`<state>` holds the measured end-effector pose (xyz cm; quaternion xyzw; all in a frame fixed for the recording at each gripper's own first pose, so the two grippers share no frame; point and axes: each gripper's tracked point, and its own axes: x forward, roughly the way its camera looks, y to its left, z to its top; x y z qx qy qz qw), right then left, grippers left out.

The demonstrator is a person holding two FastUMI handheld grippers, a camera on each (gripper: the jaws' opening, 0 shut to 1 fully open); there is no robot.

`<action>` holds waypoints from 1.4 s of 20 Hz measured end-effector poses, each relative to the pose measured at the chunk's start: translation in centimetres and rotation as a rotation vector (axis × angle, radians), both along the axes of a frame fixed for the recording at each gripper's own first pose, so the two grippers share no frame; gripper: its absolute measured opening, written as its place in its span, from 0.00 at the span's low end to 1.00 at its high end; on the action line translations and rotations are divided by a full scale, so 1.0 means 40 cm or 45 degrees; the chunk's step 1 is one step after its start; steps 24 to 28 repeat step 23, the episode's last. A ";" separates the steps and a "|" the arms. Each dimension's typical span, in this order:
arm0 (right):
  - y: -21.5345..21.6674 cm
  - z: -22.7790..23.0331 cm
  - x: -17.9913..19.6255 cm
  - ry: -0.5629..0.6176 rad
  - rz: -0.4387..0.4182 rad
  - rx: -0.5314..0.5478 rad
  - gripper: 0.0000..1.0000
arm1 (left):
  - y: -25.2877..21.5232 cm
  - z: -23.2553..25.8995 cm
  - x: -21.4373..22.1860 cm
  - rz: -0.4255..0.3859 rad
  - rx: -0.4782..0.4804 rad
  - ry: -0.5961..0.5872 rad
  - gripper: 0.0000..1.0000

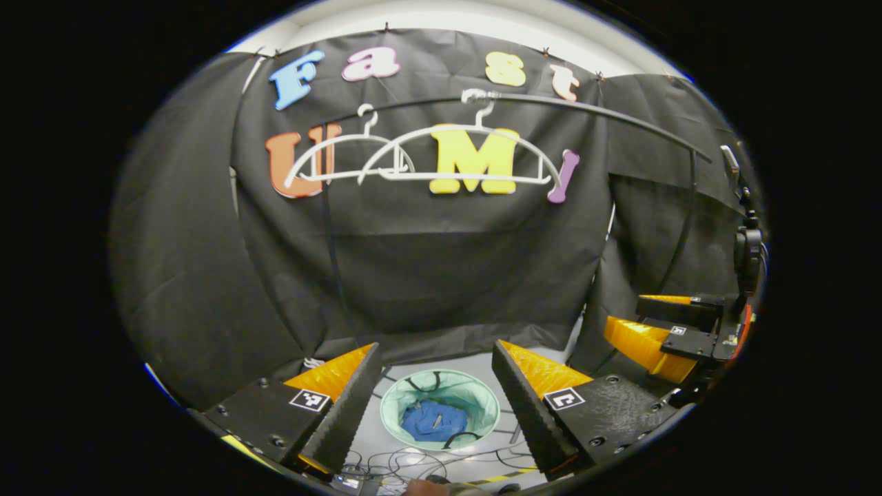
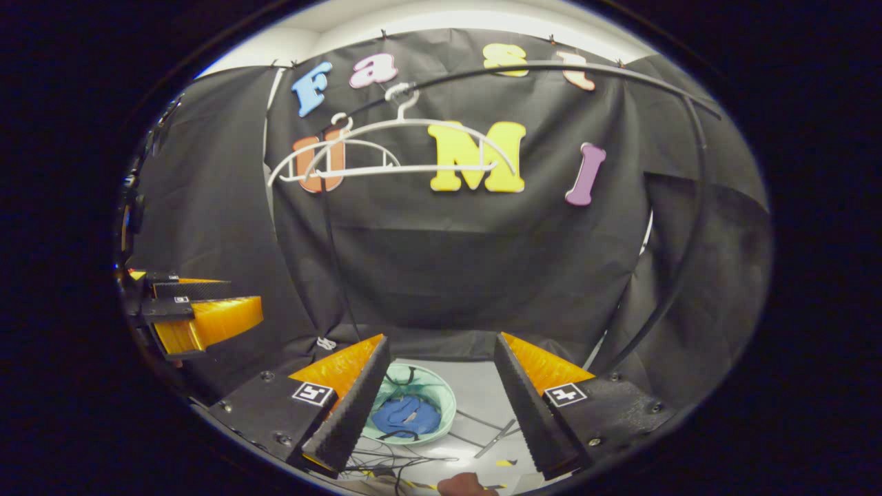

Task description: Grasp the clothes on the hanger with both hands and then place them into the laundry hamper below.

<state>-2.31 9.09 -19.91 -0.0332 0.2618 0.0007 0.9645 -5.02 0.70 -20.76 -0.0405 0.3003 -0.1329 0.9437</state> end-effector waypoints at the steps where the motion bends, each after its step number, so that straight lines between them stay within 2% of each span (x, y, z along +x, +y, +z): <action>1: -0.022 0.048 -0.037 -0.035 0.014 0.003 0.96 | 0.006 0.041 -0.026 0.033 -0.002 -0.035 0.97; 4: -0.075 0.146 -0.156 -0.126 0.048 0.021 1.00 | 0.026 0.166 -0.123 0.128 0.018 -0.147 0.99; 7: -0.111 0.222 -0.234 -0.201 0.076 0.034 1.00 | 0.046 0.283 -0.215 0.186 0.061 -0.254 1.00; 12: -0.159 0.339 -0.314 -0.333 0.078 0.035 0.99 | 0.086 0.469 -0.295 0.281 0.027 -0.455 1.00; 15: -0.182 0.389 -0.333 -0.416 0.046 0.034 1.00 | 0.108 0.530 -0.313 0.291 0.029 -0.557 1.00; 21: -0.164 0.502 -0.369 -0.602 -0.005 0.029 0.98 | 0.139 0.599 -0.319 0.230 0.019 -0.681 1.00; 23: -0.161 0.528 -0.380 -0.647 -0.019 0.009 1.00 | 0.150 0.619 -0.320 0.208 0.024 -0.722 1.00; 28: -0.161 0.528 -0.380 -0.647 -0.019 0.009 1.00 | 0.150 0.619 -0.320 0.208 0.024 -0.722 1.00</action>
